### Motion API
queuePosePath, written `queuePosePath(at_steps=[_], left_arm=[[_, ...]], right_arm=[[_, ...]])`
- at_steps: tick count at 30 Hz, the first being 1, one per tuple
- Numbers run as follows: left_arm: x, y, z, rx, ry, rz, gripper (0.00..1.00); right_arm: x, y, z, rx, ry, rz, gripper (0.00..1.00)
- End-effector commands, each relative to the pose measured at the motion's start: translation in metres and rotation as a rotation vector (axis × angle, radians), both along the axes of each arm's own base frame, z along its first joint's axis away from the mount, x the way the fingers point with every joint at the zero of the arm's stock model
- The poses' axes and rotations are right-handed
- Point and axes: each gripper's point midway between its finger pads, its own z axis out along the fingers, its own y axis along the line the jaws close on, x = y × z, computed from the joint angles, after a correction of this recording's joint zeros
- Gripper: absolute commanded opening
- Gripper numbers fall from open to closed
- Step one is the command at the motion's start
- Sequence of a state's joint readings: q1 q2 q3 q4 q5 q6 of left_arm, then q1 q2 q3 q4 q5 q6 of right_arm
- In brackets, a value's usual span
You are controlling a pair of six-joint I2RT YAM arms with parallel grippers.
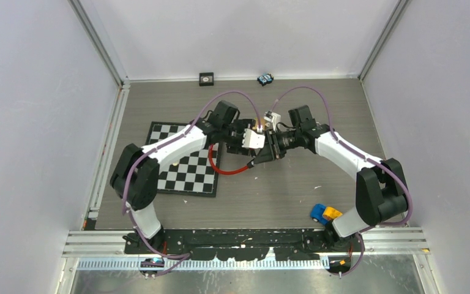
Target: Unlock with the key
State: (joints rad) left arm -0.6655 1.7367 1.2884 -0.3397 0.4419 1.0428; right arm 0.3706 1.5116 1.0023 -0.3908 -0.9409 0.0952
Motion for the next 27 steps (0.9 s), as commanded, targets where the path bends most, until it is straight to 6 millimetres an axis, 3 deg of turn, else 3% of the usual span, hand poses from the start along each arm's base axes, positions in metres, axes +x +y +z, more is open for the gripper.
queuePosePath(at_steps=[1,7,15,21,27], left_arm=[[0.001,-0.015,0.019,-0.003,-0.031,-0.130,0.64],[0.005,-0.016,0.014,0.008,-0.005,-0.117,0.01],[0.017,0.001,0.009,0.037,-0.075,-0.043,0.00],[0.032,0.014,0.029,0.022,-0.115,-0.010,0.00],[0.019,0.017,0.050,0.017,-0.116,-0.037,0.00]], right_arm=[[0.004,0.004,0.019,0.067,-0.056,0.037,0.01],[0.004,0.002,0.017,0.066,-0.042,0.037,0.01],[0.002,-0.005,0.015,0.046,-0.034,0.043,0.01],[0.001,-0.011,0.006,-0.005,0.004,0.041,0.01],[0.004,-0.013,-0.007,-0.035,0.085,0.038,0.01]])
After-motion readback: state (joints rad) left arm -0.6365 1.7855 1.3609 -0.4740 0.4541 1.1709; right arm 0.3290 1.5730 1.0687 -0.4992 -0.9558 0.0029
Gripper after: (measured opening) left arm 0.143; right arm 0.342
